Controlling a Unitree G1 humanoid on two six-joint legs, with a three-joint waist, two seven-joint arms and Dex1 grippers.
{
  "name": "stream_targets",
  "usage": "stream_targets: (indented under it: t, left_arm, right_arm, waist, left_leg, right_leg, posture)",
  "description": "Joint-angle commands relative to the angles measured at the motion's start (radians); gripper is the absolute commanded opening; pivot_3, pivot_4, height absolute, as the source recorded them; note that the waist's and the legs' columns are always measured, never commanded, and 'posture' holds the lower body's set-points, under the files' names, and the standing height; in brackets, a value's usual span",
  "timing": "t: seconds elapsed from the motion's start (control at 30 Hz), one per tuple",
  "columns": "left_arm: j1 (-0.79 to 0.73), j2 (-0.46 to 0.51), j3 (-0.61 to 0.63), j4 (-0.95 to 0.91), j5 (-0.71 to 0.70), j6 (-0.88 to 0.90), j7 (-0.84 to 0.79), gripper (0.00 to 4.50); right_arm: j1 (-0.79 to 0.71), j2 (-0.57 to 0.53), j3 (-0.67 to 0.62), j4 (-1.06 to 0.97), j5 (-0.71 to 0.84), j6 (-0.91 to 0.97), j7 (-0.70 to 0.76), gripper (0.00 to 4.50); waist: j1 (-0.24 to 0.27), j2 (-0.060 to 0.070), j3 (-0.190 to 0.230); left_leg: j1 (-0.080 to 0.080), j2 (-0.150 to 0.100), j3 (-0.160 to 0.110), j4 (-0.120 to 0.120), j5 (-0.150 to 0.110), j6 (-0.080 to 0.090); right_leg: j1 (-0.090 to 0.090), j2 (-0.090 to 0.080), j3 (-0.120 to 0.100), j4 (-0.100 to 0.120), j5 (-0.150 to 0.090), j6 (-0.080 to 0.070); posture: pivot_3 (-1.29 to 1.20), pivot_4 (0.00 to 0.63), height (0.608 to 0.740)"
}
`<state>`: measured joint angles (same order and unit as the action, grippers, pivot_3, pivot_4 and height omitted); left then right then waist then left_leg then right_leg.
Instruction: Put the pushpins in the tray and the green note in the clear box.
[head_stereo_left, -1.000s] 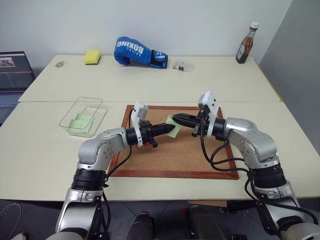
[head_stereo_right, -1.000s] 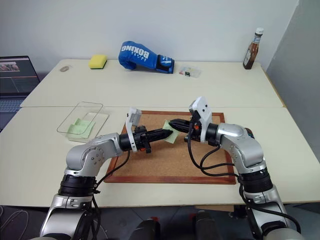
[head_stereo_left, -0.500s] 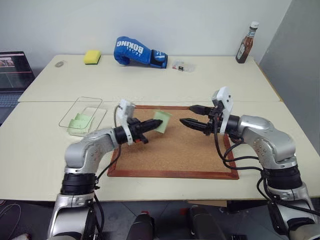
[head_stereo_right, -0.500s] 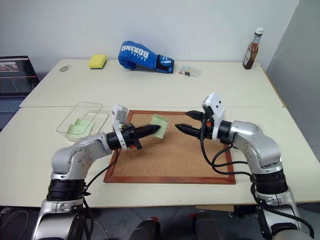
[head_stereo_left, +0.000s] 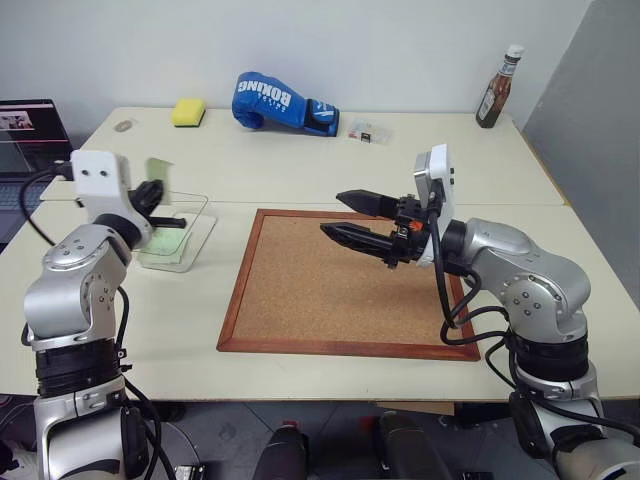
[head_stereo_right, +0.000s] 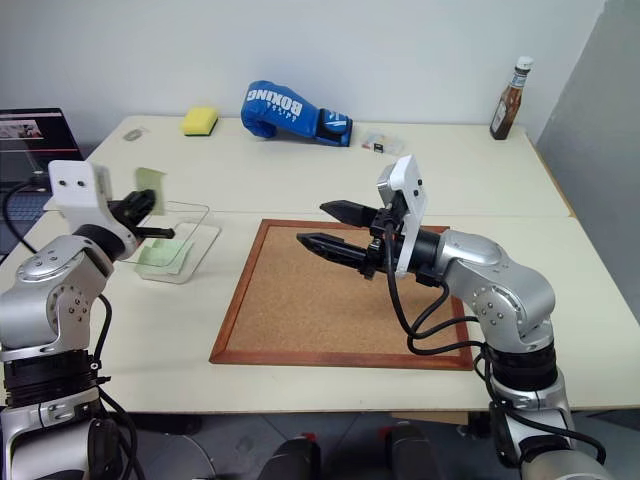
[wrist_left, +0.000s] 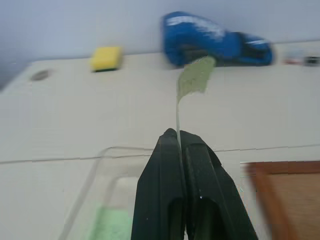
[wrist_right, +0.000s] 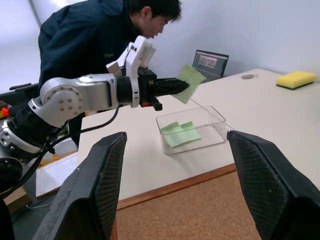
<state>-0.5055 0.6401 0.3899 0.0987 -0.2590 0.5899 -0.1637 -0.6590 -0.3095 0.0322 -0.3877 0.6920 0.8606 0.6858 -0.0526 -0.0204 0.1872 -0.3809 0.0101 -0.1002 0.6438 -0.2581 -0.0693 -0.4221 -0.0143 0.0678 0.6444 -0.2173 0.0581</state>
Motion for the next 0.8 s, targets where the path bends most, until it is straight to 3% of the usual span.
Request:
stream_targets:
  t: [0.03,0.1,0.33,0.5,0.63,0.8]
  left_arm:
    - [-0.009,0.001,-0.014,0.070,0.024,-0.063,-0.020,0.00]
    - [-0.011,-0.005,-0.029,0.140,0.043,-0.116,-0.033,0.00]
    - [-0.068,0.014,-0.065,0.382,0.068,-0.266,-0.116,1.22]
    - [-0.105,0.022,-0.074,0.434,0.071,-0.319,-0.147,2.18]
    - [-0.092,0.011,-0.092,0.356,0.061,-0.334,-0.193,2.95]
    - [0.000,-0.026,-0.140,0.068,0.062,-0.296,-0.195,3.93]
  right_arm:
    - [-0.030,0.003,0.004,-0.004,0.011,-0.022,-0.001,3.40]
    - [-0.027,-0.001,0.009,0.004,-0.001,-0.031,-0.002,3.40]
    - [-0.009,-0.007,0.013,0.001,-0.018,-0.050,-0.026,3.43]
    - [0.004,-0.022,0.008,-0.007,-0.019,-0.055,-0.038,3.43]
    - [0.024,-0.036,0.002,-0.020,-0.024,-0.062,-0.058,3.43]
    - [0.094,-0.031,-0.043,-0.073,-0.054,-0.075,-0.167,3.43]
  waist:
    - [0.003,0.000,0.000]
    - [0.004,0.000,0.000]
    - [0.001,0.000,0.000]
    - [0.001,0.000,0.000]
    - [0.000,0.000,0.000]
    - [0.002,0.000,0.000]
  left_leg:
    - [0.000,0.000,0.000,0.000,0.000,0.000]
    - [0.000,0.000,0.000,0.000,0.000,0.000]
    - [-0.001,0.000,0.000,0.000,0.000,0.000]
    - [-0.001,0.000,-0.001,0.000,0.000,0.000]
    - [-0.001,0.000,0.000,0.000,0.000,0.000]
    - [-0.002,0.000,-0.001,0.000,0.000,0.000]
  right_leg:
    - [0.000,0.000,0.000,0.000,0.000,0.000]
    - [0.000,0.000,-0.001,0.000,0.000,0.000]
    - [-0.001,0.000,-0.001,0.000,0.000,0.000]
    - [0.000,0.000,-0.001,0.000,0.000,0.000]
    - [-0.001,-0.001,-0.001,0.000,0.000,0.000]
    - [-0.001,-0.001,-0.001,0.000,0.000,0.000]
  posture:
    - [0.00,0.150,0.740]
    - [0.00,0.150,0.740]
    - [0.00,0.150,0.740]
    - [0.00,0.150,0.740]
    - [0.00,0.150,0.740]
    - [0.00,0.150,0.740]
